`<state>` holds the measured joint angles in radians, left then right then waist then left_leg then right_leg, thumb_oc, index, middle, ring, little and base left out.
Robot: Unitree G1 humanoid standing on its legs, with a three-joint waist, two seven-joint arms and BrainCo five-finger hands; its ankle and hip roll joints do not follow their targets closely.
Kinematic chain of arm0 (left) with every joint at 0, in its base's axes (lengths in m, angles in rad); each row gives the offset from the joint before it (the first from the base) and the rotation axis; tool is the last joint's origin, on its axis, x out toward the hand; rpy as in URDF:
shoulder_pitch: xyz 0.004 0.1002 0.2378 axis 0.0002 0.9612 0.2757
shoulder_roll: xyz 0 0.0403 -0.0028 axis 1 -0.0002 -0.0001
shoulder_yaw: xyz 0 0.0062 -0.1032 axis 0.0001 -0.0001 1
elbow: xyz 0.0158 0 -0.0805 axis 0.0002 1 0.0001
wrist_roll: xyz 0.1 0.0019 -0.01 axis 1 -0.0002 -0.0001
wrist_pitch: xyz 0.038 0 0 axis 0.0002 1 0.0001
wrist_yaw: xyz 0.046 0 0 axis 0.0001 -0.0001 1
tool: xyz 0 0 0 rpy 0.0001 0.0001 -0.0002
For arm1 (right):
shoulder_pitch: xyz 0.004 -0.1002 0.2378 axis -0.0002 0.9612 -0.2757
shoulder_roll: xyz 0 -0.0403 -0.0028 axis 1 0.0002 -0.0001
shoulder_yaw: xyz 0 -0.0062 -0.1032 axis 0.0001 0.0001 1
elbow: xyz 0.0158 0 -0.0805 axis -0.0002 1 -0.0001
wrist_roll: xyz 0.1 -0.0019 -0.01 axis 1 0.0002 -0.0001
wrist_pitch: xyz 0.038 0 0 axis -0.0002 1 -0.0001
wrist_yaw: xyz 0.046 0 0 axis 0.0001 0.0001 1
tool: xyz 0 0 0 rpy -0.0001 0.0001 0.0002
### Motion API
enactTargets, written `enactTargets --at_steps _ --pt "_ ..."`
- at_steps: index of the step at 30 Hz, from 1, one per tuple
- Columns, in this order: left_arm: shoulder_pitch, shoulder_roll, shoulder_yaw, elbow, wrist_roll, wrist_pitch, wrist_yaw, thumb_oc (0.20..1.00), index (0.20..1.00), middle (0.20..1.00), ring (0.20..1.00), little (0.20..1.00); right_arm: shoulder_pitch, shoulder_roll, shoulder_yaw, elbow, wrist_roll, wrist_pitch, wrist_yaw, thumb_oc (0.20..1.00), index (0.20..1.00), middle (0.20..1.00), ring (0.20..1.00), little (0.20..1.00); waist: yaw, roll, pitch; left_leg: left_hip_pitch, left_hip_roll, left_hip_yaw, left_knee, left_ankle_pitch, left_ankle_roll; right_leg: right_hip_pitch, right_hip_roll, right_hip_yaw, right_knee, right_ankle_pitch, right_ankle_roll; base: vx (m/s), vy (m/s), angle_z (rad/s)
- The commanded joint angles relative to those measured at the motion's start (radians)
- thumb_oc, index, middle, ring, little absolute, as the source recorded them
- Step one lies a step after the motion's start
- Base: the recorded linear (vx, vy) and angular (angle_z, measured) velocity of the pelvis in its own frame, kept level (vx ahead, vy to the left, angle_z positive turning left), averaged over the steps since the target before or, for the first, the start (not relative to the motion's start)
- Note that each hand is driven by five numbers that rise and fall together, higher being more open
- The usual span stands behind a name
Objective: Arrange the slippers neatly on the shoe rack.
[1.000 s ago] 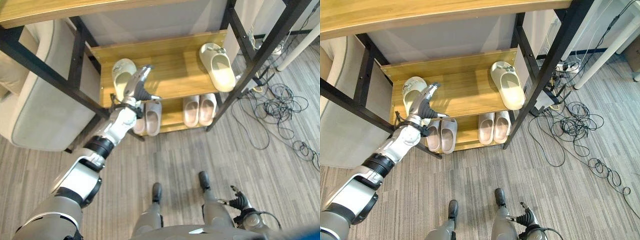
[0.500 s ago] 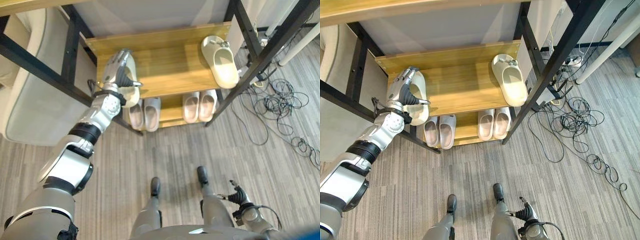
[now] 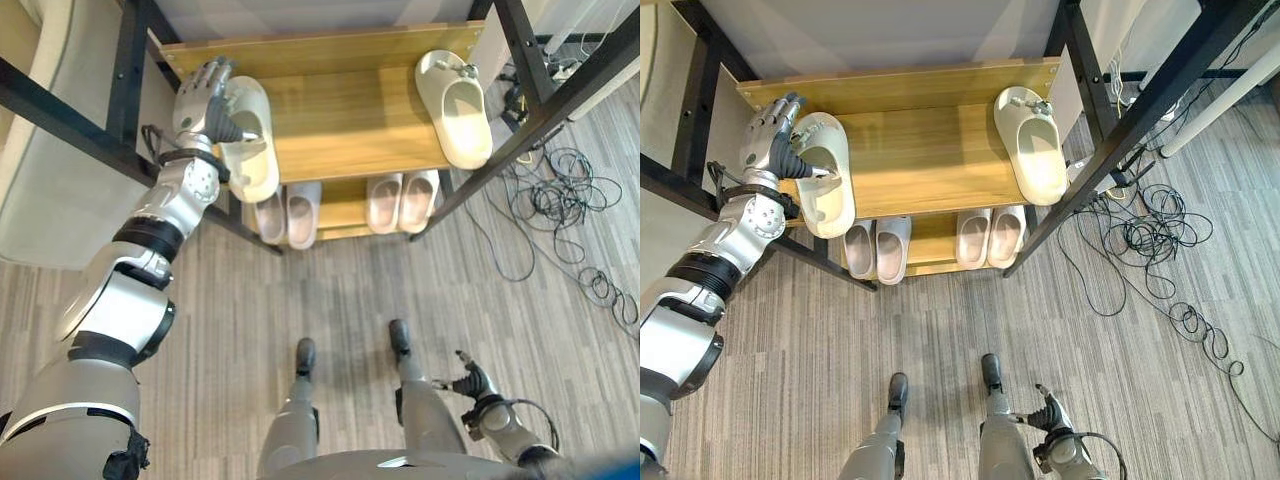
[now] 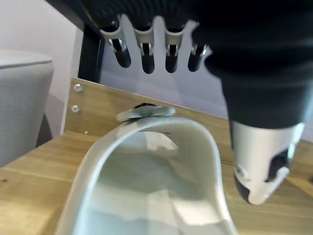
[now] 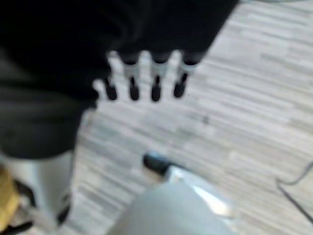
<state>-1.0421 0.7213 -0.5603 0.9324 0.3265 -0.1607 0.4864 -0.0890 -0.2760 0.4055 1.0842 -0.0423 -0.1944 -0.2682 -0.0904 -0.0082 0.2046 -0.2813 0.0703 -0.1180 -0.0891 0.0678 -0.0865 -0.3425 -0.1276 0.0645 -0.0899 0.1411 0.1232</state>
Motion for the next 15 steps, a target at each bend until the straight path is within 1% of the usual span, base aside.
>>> enactTargets --at_steps 1,5,7,11,12,13,14,15 --pt "-0.129 0.056 -0.023 0.07 0.011 0.0 0.056 1.0 1.0 1.0 1.0 1.0 -0.008 -0.012 0.001 -0.012 0.018 -0.018 -0.013 1.0 1.0 1.0 1.0 1.0 0.021 -0.012 -0.024 -0.096 0.042 -0.03 0.002 0.056 -0.064 0.083 -0.106 -0.043 0.005 -0.04 0.125 0.0 0.0 0.0" --pt "-0.146 0.057 -0.021 0.077 0.0 0.012 0.061 1.0 1.0 1.0 1.0 1.0 -0.015 -0.01 0.002 -0.021 0.023 -0.017 -0.019 1.0 1.0 1.0 1.0 1.0 0.027 -0.015 -0.019 -0.101 0.042 -0.032 0.002 0.056 -0.064 0.08 -0.107 -0.047 0.005 -0.039 0.127 0.0 0.0 0.0" --pt "-0.164 0.056 -0.028 0.092 0.014 0.029 0.072 1.0 1.0 1.0 1.0 1.0 -0.022 -0.007 0.007 -0.035 0.023 -0.018 -0.026 1.0 1.0 1.0 1.0 1.0 0.028 -0.019 -0.007 -0.11 0.042 -0.035 0.002 0.056 -0.063 0.076 -0.106 -0.054 0.004 -0.039 0.128 0.0 0.0 0.0" --pt "-0.174 0.051 -0.03 0.118 0.001 0.034 0.07 1.0 1.0 1.0 1.0 1.0 -0.028 -0.009 0.015 -0.046 0.026 -0.02 -0.032 1.0 1.0 1.0 1.0 1.0 0.03 -0.025 -0.001 -0.116 0.043 -0.036 0.002 0.057 -0.062 0.071 -0.103 -0.057 0.004 -0.037 0.128 0.0 0.0 0.0" --pt "-0.175 0.05 -0.03 0.128 -0.002 0.034 0.067 0.598 0.598 0.598 0.598 0.598 -0.03 -0.009 0.016 -0.046 0.026 -0.02 -0.033 1.0 1.0 1.0 1.0 1.0 0.031 -0.026 -0.001 -0.117 0.043 -0.036 0.002 0.057 -0.062 0.07 -0.103 -0.058 0.004 -0.037 0.128 0.0 0.0 0.0" --pt "-0.173 0.048 -0.032 0.143 -0.005 0.035 0.06 0.366 0.366 0.366 0.366 0.366 -0.031 -0.007 0.018 -0.044 0.027 -0.019 -0.033 1.0 1.0 1.0 1.0 1.0 0.031 -0.027 -0.001 -0.117 0.043 -0.035 0.002 0.057 -0.062 0.07 -0.103 -0.058 0.004 -0.036 0.128 0.0 0.0 0.0" --pt "-0.181 0.047 -0.033 0.159 -0.015 0.036 0.052 0.2 0.2 0.2 0.2 0.2 -0.031 -0.007 0.019 -0.046 0.028 -0.018 -0.033 1.0 1.0 1.0 1.0 1.0 0.031 -0.028 -0.001 -0.119 0.043 -0.034 0.002 0.056 -0.062 0.068 -0.103 -0.059 0.004 -0.037 0.128 0.0 0.0 0.0" --pt "-0.181 0.047 -0.033 0.159 -0.015 0.036 0.052 0.2 0.2 0.2 0.2 0.2 -0.031 -0.007 0.019 -0.046 0.028 -0.018 -0.033 1.0 1.0 1.0 1.0 1.0 0.032 -0.028 -0.001 -0.119 0.043 -0.034 0.002 0.056 -0.062 0.068 -0.103 -0.059 0.004 -0.037 0.129 0.0 0.0 0.0"
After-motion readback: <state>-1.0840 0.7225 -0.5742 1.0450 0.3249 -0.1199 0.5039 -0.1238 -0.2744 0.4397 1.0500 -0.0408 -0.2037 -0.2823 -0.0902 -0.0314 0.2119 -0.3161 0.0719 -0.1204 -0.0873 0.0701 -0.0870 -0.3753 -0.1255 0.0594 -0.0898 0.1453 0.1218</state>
